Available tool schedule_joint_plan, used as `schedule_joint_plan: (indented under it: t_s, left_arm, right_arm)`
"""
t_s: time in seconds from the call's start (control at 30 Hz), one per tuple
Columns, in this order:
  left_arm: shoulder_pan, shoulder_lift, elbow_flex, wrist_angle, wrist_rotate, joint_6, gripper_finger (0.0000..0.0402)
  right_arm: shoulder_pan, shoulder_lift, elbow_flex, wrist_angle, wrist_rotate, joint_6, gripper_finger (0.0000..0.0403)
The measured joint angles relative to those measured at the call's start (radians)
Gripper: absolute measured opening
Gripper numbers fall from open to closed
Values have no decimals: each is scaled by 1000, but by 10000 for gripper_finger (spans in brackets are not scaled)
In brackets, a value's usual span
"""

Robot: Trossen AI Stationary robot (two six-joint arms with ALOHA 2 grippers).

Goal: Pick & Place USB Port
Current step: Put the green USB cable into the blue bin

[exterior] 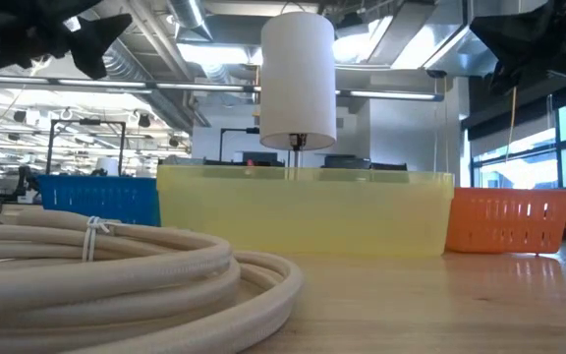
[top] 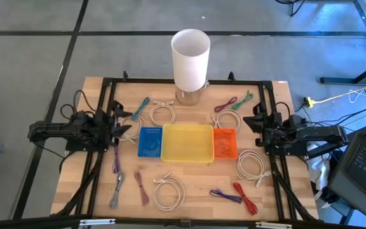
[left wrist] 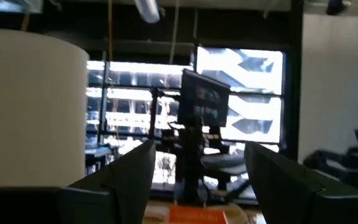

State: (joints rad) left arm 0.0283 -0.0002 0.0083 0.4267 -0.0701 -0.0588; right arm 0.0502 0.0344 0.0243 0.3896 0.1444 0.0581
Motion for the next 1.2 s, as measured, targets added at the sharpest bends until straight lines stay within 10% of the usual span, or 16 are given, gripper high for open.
schedule_joint_plan:
  t_s: [0.4,0.63,0.77,1.2]
  left_arm:
    - [0,52,4,93,-197,27,239]
    - [0,96,4,94,-207,-32,239]
    - [0,105,4,86,-194,-25,239]
    - [0,105,5,86,-225,27,239]
  right_arm:
    - [0,462,455,-239,-9,-260,21]
    - [-9,817,844,-1062,475,-199,21]
    - [-73,907,874,-1215,653,-162,21]
    - [-518,927,868,-1214,267,-260,21]
